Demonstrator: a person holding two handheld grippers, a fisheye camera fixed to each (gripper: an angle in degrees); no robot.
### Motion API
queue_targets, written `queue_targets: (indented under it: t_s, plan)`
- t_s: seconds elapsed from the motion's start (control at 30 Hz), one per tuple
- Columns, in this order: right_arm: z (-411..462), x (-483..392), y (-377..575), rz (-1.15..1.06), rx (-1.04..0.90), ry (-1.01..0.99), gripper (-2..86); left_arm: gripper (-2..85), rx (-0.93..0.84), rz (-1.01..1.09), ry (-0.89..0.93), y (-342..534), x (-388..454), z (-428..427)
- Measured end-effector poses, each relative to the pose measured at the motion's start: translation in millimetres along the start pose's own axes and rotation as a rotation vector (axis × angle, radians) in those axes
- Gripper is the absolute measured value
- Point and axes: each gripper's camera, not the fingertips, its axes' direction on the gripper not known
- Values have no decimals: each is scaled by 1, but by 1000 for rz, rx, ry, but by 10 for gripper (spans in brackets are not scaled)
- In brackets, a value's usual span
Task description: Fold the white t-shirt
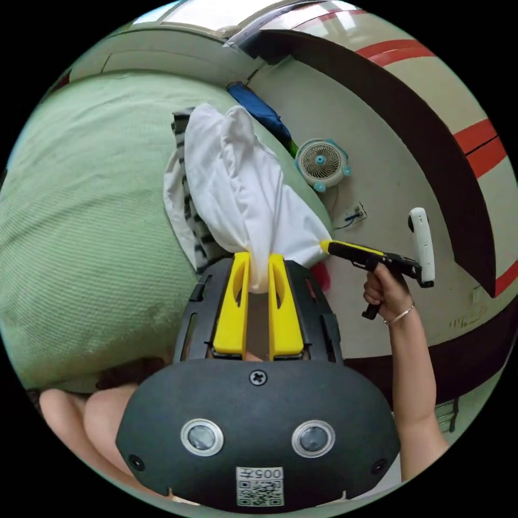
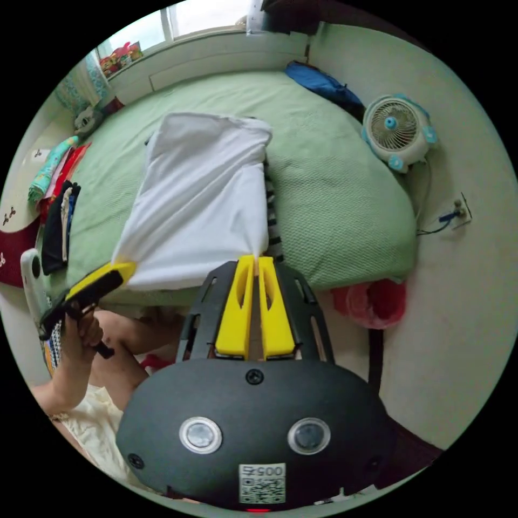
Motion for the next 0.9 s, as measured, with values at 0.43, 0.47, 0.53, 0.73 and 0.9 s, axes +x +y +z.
queue_targets:
  t_s: [0.43,0.47,0.53,0.73,0.9]
  plan:
    - [-8,-134,111,60,288,-4,-8,-5,287,-21,-266,103,-72,-246]
    - [-19,-171,112,5,338,-16,-9,-5,318,-43,-298,113,-76,-262]
    - [-34,-233,113,-103,394,-68,-9,-6,431,-118,-386,153,-91,-319]
    - [-69,-448,132,-352,439,-327,-10,-6,514,-235,-612,231,-111,-424]
    - [-74,-575,178,-488,444,-330,-10,-2,553,-268,-715,258,-127,-478]
